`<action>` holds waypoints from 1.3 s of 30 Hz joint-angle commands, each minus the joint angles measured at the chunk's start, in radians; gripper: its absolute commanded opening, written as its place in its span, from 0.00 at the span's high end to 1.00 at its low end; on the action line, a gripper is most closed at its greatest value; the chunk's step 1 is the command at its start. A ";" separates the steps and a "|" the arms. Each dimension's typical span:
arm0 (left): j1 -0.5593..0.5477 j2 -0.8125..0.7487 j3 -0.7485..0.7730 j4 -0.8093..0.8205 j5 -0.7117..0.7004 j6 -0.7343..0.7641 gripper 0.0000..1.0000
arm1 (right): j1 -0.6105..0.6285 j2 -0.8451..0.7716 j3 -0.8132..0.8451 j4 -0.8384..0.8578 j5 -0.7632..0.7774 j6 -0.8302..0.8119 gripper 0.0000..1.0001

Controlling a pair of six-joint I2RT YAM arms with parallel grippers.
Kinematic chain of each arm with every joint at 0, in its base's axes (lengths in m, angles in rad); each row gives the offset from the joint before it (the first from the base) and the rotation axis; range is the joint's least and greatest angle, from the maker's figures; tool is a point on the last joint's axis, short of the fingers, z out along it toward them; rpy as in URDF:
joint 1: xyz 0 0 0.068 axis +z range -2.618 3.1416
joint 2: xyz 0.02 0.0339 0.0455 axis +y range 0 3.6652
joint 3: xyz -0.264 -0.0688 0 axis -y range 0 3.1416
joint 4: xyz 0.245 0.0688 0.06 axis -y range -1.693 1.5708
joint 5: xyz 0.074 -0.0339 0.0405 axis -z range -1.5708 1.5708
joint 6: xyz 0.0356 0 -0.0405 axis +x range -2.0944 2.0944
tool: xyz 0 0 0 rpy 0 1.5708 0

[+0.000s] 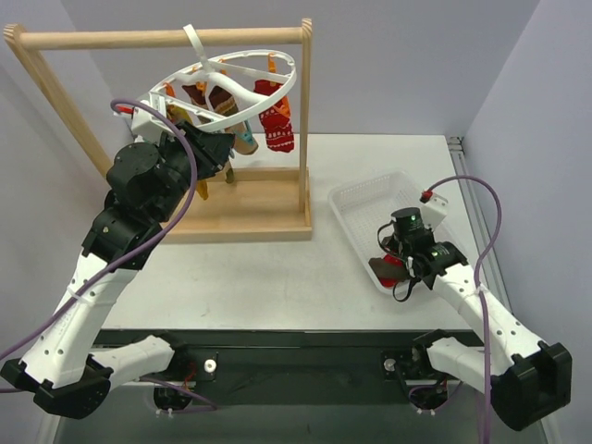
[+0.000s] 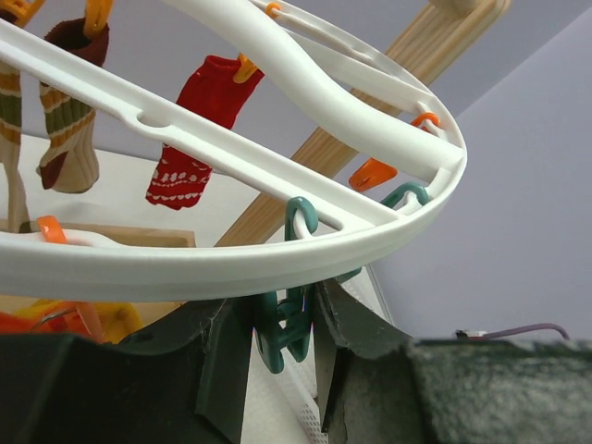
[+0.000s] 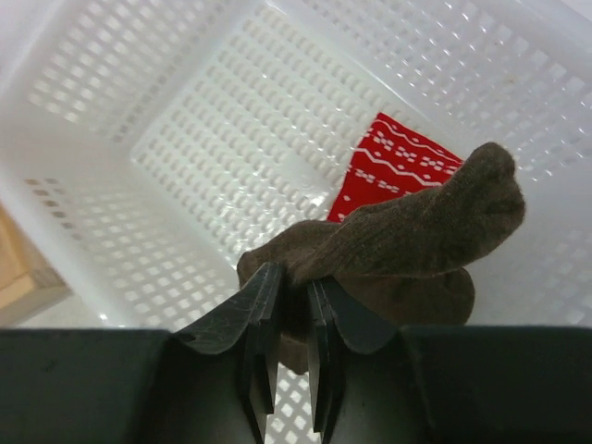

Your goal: Remove the socks clipped to the hanger

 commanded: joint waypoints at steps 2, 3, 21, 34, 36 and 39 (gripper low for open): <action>0.006 0.003 -0.020 0.109 0.072 -0.025 0.82 | -0.017 0.060 0.048 -0.103 -0.032 0.001 0.68; 0.006 0.003 -0.022 0.118 0.078 -0.026 0.82 | -0.014 0.061 0.051 -0.103 -0.032 -0.007 0.60; 0.004 -0.005 -0.031 0.137 0.132 -0.022 0.79 | 0.475 0.388 0.390 0.215 0.092 -0.246 0.30; 0.004 -0.016 -0.031 0.123 0.172 -0.054 0.76 | 0.611 0.666 0.608 0.858 -0.314 -0.412 0.28; 0.004 -0.017 -0.028 0.117 0.172 -0.055 0.76 | 0.626 0.711 0.651 0.903 -0.320 -0.439 0.28; 0.004 -0.025 -0.026 0.111 0.172 -0.057 0.76 | 0.655 0.744 0.640 1.019 -0.305 -0.478 0.27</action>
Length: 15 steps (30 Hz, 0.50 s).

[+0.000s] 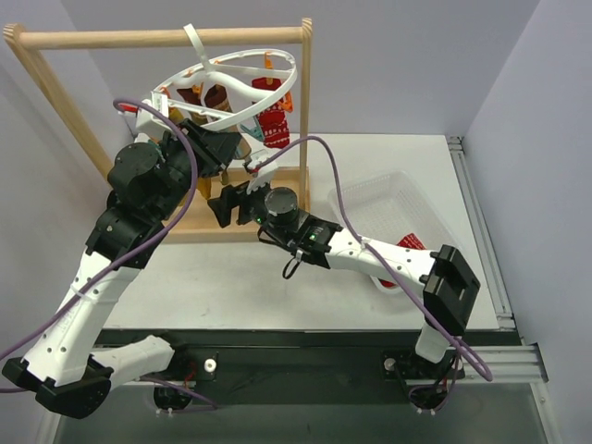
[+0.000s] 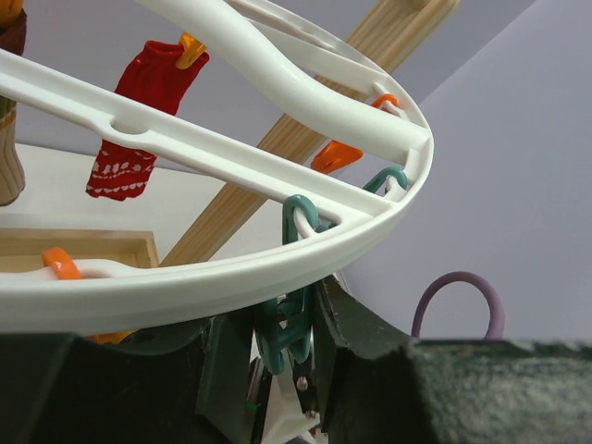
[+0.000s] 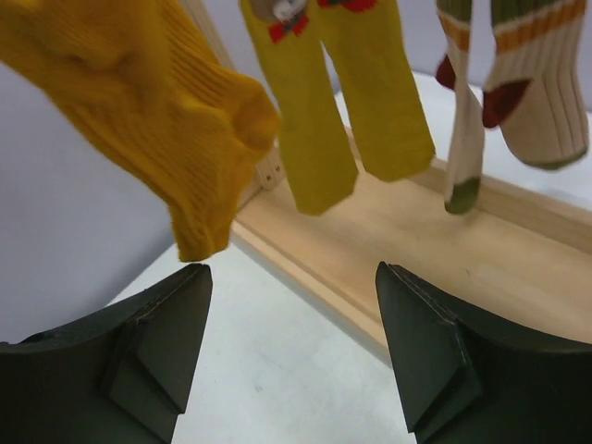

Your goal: Remove the socks clipped to the hanger

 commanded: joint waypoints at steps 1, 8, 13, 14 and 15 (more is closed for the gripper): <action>-0.002 -0.028 0.012 0.026 0.070 -0.006 0.75 | 0.040 0.033 0.022 0.245 -0.014 -0.090 0.27; -0.002 -0.028 0.020 0.022 0.079 -0.015 0.75 | 0.063 0.079 0.033 0.297 -0.022 -0.076 0.30; -0.004 -0.033 0.012 0.025 0.082 -0.020 0.75 | 0.072 0.083 0.043 0.312 0.018 -0.094 0.35; -0.004 -0.036 0.012 0.023 0.082 -0.020 0.75 | 0.072 0.085 0.046 0.313 0.020 -0.097 0.37; -0.004 -0.036 0.010 0.023 0.082 -0.020 0.75 | 0.072 0.088 0.054 0.309 0.021 -0.099 0.37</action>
